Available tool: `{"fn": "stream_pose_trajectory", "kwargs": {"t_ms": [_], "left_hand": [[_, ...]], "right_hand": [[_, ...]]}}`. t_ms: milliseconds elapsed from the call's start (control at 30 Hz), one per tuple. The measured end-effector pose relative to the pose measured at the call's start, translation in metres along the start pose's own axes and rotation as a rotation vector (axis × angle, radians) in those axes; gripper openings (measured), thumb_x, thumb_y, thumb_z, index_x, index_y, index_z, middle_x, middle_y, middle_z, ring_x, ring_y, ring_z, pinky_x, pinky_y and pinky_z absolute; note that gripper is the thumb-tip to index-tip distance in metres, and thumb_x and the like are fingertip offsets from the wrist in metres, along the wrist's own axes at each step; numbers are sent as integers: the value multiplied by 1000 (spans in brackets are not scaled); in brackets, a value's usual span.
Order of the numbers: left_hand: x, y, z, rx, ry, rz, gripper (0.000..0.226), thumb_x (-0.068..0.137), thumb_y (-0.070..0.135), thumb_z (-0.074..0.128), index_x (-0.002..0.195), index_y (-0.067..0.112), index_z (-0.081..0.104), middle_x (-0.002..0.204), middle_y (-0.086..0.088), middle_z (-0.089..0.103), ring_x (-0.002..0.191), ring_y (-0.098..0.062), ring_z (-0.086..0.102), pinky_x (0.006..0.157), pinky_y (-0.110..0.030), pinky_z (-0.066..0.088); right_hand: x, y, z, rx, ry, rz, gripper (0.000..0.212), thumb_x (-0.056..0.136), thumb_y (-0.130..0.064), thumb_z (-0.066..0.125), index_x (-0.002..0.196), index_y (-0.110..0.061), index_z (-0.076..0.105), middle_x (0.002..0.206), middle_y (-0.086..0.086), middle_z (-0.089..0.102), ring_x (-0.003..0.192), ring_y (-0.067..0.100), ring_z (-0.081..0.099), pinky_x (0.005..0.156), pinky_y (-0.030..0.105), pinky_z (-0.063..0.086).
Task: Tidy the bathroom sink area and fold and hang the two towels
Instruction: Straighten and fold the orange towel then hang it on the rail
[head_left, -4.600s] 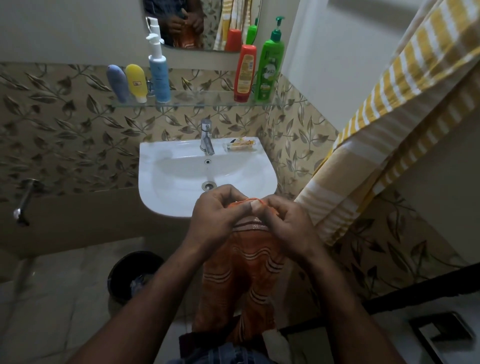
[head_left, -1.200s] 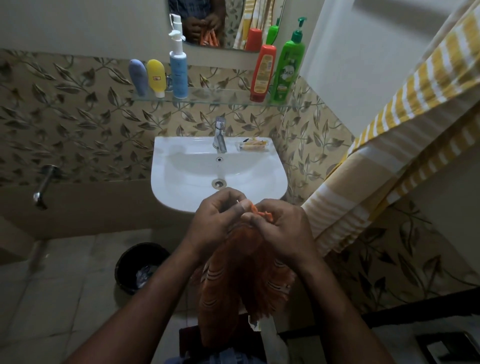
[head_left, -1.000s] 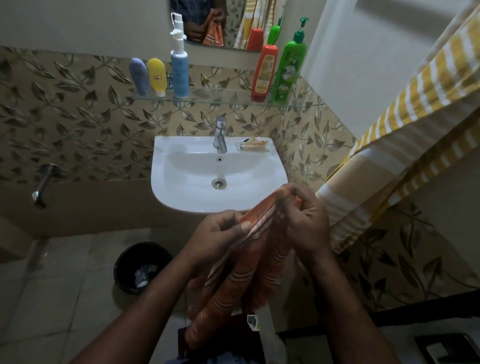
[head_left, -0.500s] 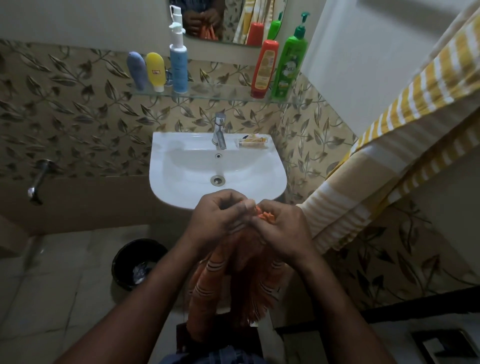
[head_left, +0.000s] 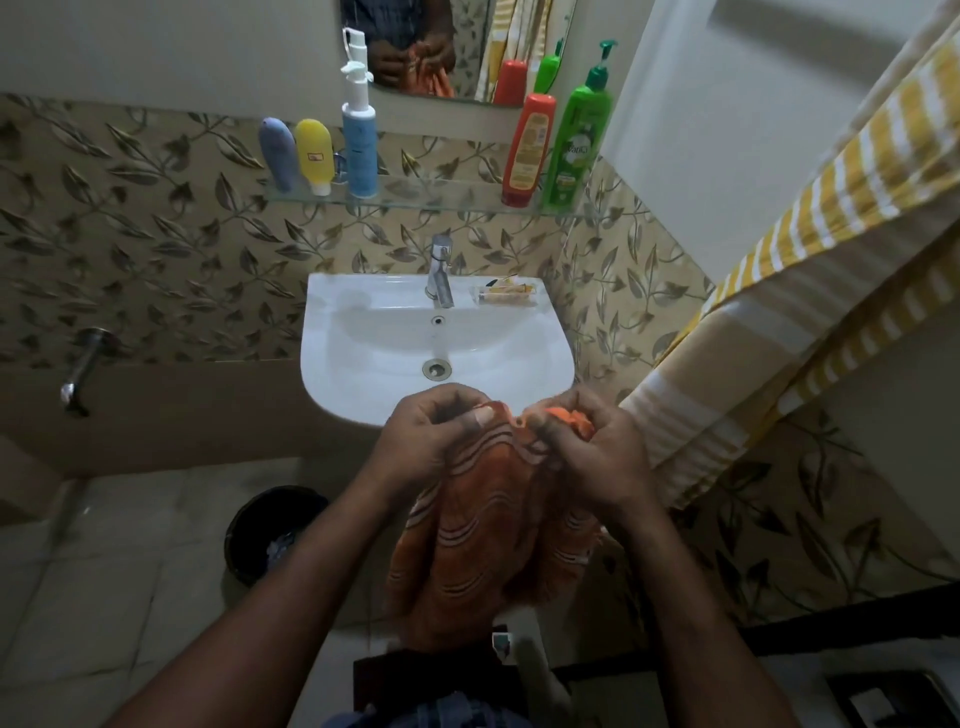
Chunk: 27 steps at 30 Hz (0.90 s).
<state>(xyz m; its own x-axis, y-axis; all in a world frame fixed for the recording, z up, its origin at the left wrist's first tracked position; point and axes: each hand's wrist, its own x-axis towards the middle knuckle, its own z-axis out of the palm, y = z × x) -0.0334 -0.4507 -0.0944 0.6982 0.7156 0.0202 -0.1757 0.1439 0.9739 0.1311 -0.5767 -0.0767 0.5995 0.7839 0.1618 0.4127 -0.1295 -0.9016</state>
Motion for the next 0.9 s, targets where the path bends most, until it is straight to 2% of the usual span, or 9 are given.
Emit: {"fn": "stream_pose_trajectory", "kwargs": {"t_ms": [100, 167, 367, 433, 533, 600, 667, 767, 900], "left_hand": [[2, -1, 8, 115, 8, 36, 21, 93, 0, 75, 83, 18, 80, 79, 1, 78, 74, -8, 72, 70, -22, 57], [5, -3, 12, 104, 8, 16, 15, 90, 8, 80, 80, 20, 81, 78, -2, 79, 72, -10, 73, 66, -23, 58], [0, -15, 13, -111, -51, -127, 14, 91, 28, 77, 91, 16, 70, 70, 4, 72, 58, -5, 66, 54, -18, 52], [-5, -23, 12, -26, -162, -153, 17, 91, 24, 80, 93, 10, 69, 77, 5, 72, 69, -7, 67, 67, -20, 54], [-12, -31, 12, 110, -186, -152, 20, 84, 21, 77, 94, 4, 71, 89, -7, 73, 86, -22, 66, 87, -38, 53], [-14, -32, 11, 107, -124, -129, 9, 93, 14, 75, 90, 7, 71, 83, -1, 72, 80, -16, 65, 81, -35, 52], [-13, -27, 8, 109, -47, -75, 15, 100, 1, 66, 87, 9, 67, 74, 8, 68, 70, -7, 61, 71, -27, 50], [-9, -15, 8, 146, -55, 5, 8, 100, 6, 67, 94, 10, 70, 80, 7, 71, 76, -10, 67, 73, -24, 55], [-8, -4, 17, 167, -192, 11, 12, 92, 17, 71, 98, 8, 76, 88, 0, 77, 86, -14, 72, 78, -27, 59]], "right_hand": [[-5, 1, 14, -43, -131, 31, 38, 70, -61, 77, 98, -36, 70, 90, -6, 77, 77, 14, 74, 72, 42, 62], [-7, -2, 21, -90, -167, 32, 43, 69, -67, 75, 94, -32, 73, 82, -8, 77, 67, 8, 70, 65, 34, 58], [-2, -3, 11, -102, -51, -59, 38, 84, -58, 70, 82, -21, 74, 72, -1, 72, 69, 20, 68, 66, 46, 56], [1, -3, 7, 55, 20, -20, 32, 87, -53, 72, 85, -21, 76, 75, 0, 75, 69, 17, 70, 67, 46, 58], [7, 4, -7, 199, 134, 36, 34, 89, -53, 74, 85, -20, 76, 71, 0, 73, 65, 16, 67, 63, 45, 57], [9, 12, -20, 134, 194, 18, 48, 88, -66, 72, 80, -19, 75, 65, 0, 71, 60, 18, 65, 61, 46, 56], [9, 19, -28, -61, 210, 2, 69, 80, -84, 65, 76, -16, 73, 62, 5, 69, 59, 25, 65, 60, 45, 57], [4, 21, -27, -235, 81, 18, 82, 66, -97, 62, 80, -16, 72, 68, 4, 70, 64, 22, 67, 58, 42, 56], [-5, 13, -5, -308, -205, -57, 63, 59, -86, 75, 96, -35, 71, 81, -14, 74, 76, 2, 69, 69, 33, 57]]}}
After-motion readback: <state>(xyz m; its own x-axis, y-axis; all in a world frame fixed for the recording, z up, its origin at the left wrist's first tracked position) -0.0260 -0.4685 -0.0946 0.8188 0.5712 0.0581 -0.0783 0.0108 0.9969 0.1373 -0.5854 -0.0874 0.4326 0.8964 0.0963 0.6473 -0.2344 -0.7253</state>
